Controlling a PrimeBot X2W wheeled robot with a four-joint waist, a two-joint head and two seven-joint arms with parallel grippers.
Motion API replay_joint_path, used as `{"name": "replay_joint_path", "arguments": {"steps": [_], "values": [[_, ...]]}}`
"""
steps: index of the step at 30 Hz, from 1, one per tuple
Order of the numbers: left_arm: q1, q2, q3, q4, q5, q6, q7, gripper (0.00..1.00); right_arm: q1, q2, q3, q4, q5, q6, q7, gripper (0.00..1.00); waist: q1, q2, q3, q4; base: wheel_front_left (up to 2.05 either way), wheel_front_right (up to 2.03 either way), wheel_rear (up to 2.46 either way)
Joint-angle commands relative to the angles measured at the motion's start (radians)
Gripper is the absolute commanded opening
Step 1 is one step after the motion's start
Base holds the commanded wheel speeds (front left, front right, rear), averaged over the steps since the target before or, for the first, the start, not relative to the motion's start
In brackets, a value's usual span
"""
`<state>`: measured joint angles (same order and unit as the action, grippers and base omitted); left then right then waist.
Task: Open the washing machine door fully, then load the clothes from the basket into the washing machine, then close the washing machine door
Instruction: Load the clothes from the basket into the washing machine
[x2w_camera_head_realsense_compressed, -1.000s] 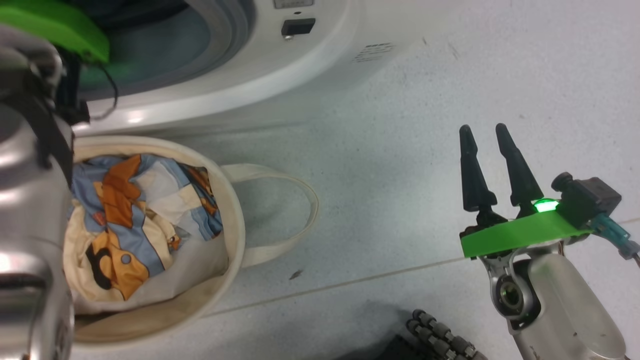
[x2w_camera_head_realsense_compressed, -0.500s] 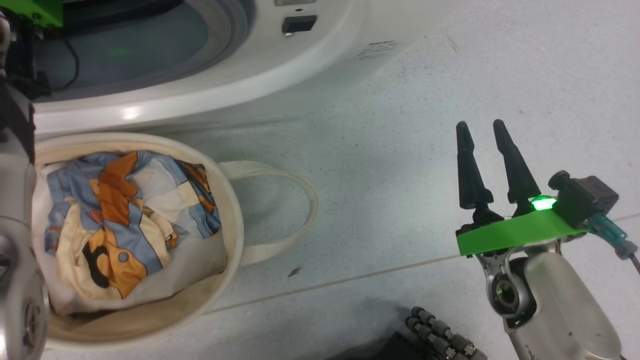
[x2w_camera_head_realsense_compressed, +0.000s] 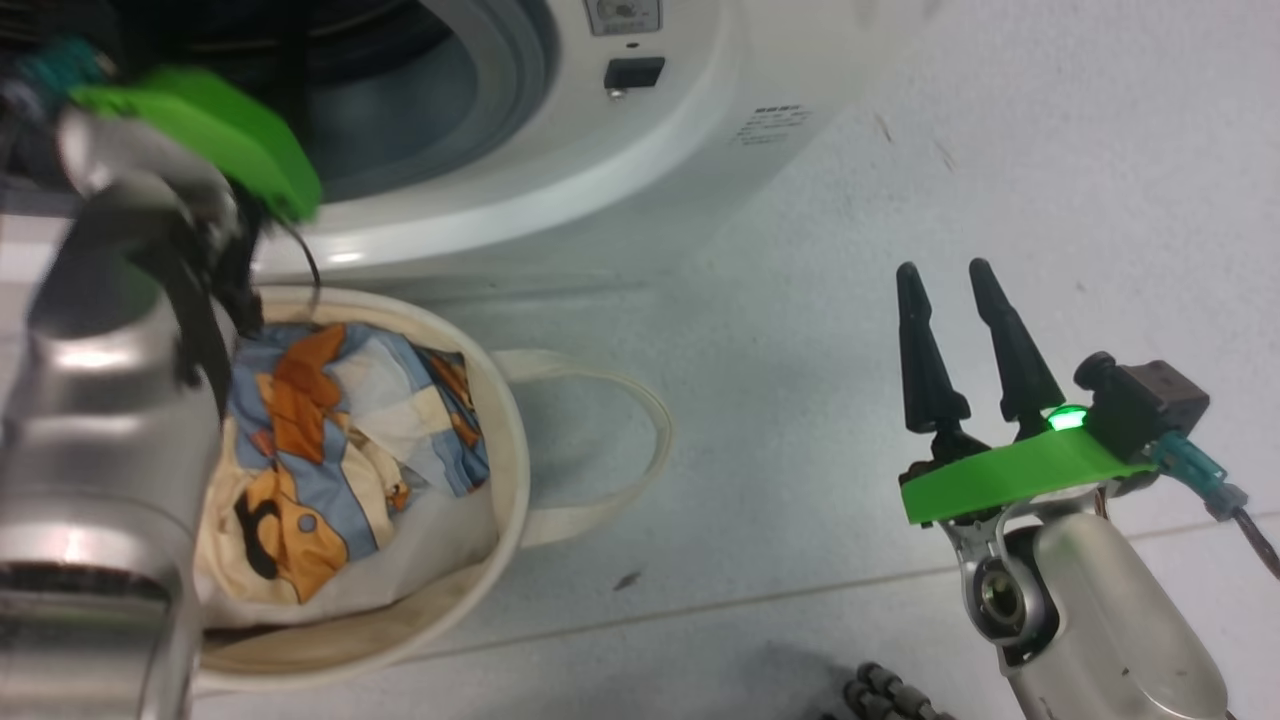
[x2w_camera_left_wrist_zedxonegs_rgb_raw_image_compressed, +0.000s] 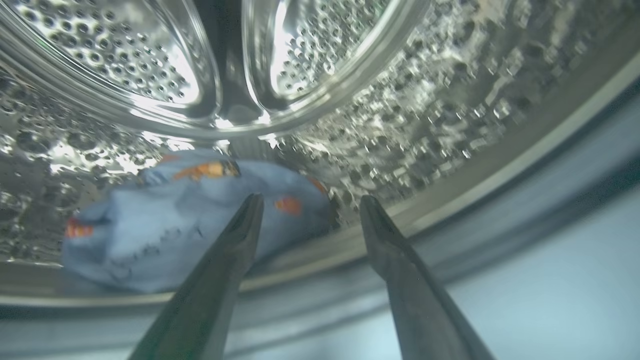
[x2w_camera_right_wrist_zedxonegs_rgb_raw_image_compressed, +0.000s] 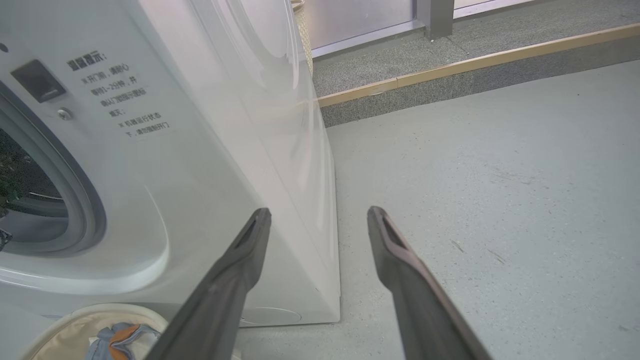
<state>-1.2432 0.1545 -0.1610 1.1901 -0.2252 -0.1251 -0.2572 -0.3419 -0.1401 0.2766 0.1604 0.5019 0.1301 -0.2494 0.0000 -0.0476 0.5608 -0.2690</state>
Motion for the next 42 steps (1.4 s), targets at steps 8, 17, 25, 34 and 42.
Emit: {"name": "replay_joint_path", "arguments": {"steps": [8, 17, 25, 34, 42], "values": [[0.124, 0.011, -0.033, -0.052, -0.005, -0.005, -0.005, 1.0, 0.017, -0.032, 0.043, 0.014, 0.016, 0.001, -0.012, 1.0, 0.0, 0.0, -0.134, 0.063, 0.0, 0.0, 0.0], [0.343, -0.008, 0.022, -0.255, -0.101, -0.005, -0.005, 1.0, 0.026, -0.069, 0.065, 0.038, 0.019, 0.001, -0.012, 1.0, 0.0, 0.0, -0.249, 0.143, 0.0, 0.0, 0.0], [0.537, -0.032, 0.042, -0.385, -0.141, -0.005, -0.005, 1.0, 0.041, -0.105, 0.107, 0.051, 0.039, 0.001, -0.012, 1.0, 0.0, 0.0, -0.338, 0.221, 0.0, 0.0, 0.0], [0.712, -0.024, 0.094, -0.55, -0.168, -0.005, -0.005, 1.0, 0.068, -0.124, 0.096, 0.039, 0.026, 0.001, -0.012, 1.0, 0.0, 0.0, -0.391, 0.282, 0.0, 0.0, 0.0], [0.79, -0.06, 0.163, -0.574, -0.126, 0.011, -0.005, 1.0, 0.09, -0.121, 0.078, 0.034, 0.001, 0.001, -0.012, 1.0, 0.0, 0.0, -0.408, 0.308, 0.0, 0.0, 0.0]]}}
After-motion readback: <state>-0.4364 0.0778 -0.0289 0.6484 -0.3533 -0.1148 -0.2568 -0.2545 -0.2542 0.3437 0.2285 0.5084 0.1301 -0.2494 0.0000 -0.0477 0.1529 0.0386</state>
